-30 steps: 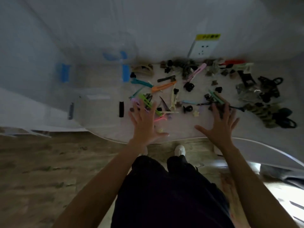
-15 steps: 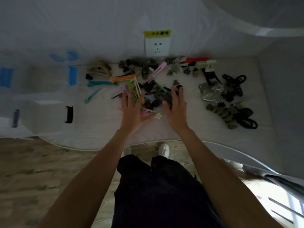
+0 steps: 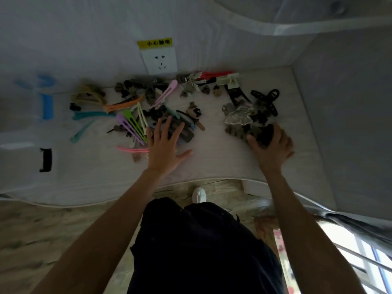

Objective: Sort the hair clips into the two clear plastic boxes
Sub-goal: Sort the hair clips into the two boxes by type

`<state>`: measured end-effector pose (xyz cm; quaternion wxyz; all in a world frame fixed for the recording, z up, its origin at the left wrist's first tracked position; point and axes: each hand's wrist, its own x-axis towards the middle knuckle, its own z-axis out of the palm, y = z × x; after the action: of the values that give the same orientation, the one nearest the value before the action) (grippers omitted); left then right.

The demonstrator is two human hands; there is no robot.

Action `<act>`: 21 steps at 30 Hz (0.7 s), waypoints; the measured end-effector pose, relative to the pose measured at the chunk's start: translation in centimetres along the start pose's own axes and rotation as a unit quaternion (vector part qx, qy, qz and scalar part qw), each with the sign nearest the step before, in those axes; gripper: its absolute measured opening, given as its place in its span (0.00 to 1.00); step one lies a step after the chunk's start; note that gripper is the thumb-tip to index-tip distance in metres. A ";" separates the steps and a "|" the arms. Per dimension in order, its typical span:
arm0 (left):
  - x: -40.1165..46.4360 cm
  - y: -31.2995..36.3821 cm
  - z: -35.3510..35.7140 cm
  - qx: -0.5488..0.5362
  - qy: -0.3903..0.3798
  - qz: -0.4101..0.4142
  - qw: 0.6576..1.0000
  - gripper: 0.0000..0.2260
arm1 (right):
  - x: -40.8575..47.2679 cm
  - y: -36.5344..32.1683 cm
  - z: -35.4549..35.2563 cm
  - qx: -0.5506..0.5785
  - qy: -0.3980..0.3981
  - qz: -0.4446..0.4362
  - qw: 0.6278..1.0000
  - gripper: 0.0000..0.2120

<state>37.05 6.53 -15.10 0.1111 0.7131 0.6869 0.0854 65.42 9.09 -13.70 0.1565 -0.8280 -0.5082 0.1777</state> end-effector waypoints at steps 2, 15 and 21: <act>0.1 0.0 0.1 -0.002 0.018 -0.004 1.000 0.38 | -0.3 -2.4 2.0 -0.002 0.015 -0.015 1.000 0.48; 0.7 0.9 0.0 -0.028 0.088 -0.061 0.994 0.37 | 3.8 -8.9 2.7 0.057 0.113 -0.252 0.959 0.23; 1.5 0.9 0.0 -0.015 0.047 -0.067 0.997 0.36 | 11.0 -4.9 1.6 0.015 -0.022 -0.038 0.999 0.24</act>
<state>37.99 8.00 -14.92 0.0945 0.6592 0.7361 0.1216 65.44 21.19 -14.47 0.1638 -0.8018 -0.5396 0.1977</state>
